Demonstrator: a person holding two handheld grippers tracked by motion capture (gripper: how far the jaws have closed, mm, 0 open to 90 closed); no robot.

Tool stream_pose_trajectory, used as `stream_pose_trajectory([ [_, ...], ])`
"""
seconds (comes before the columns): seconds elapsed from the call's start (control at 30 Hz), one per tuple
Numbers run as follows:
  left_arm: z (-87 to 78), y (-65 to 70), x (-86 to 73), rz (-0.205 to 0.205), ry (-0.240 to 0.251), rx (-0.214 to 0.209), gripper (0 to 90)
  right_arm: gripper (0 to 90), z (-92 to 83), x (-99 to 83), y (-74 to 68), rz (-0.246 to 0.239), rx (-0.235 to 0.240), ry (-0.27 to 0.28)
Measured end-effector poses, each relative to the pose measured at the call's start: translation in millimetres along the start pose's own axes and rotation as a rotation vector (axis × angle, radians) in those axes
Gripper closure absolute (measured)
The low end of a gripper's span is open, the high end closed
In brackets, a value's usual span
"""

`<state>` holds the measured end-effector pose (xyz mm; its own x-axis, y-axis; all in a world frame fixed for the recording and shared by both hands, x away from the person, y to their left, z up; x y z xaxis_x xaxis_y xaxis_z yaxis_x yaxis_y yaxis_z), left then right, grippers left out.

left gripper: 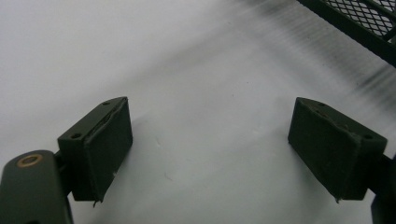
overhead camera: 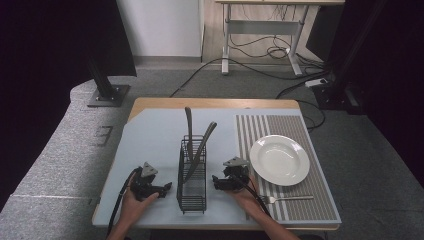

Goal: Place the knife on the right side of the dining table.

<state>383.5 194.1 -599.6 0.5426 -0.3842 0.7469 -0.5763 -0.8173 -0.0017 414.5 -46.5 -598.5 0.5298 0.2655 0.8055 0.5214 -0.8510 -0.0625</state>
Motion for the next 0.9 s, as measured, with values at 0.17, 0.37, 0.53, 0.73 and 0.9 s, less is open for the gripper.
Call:
stream_pose_trajectory([
  [0.17, 0.0, 0.0, 0.0, 0.000, 0.000, 0.000, 13.1, 14.6, -1.5, 0.9, 0.8, 0.025, 0.014, -0.001],
  [0.37, 0.0, 0.0, 0.0, -0.001, 0.001, 0.001, 13.1, 15.0, -12.1, 13.0, 1.7, 0.021, 0.013, 0.045],
  [0.53, 0.0, 0.0, 0.0, 0.000, 0.001, 0.001, 13.1, 15.1, -25.0, 24.2, 4.0, 0.065, 0.053, 0.064],
  [0.73, 0.0, 0.0, 0.0, -0.001, 0.000, 0.000, 13.1, 15.3, -40.3, 41.6, 8.6, 0.081, 0.060, 0.118],
  [0.9, 0.0, 0.0, 0.0, -0.001, 0.000, -0.001, 13.1, 16.6, -60.7, 67.4, 6.3, 0.063, 0.074, 0.197],
])
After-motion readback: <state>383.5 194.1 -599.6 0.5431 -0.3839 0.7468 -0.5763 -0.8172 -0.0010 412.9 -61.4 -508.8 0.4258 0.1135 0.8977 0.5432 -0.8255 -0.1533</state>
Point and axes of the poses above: each handheld gripper's, and its own axes: z roughly forward along the jaws, x roughly out of its top, y roughly to its right, the point moved 10 cm from there along z, roughly forward along the jaws, and after that the axes turned 5 degrees about y, right-handed, at the moved point
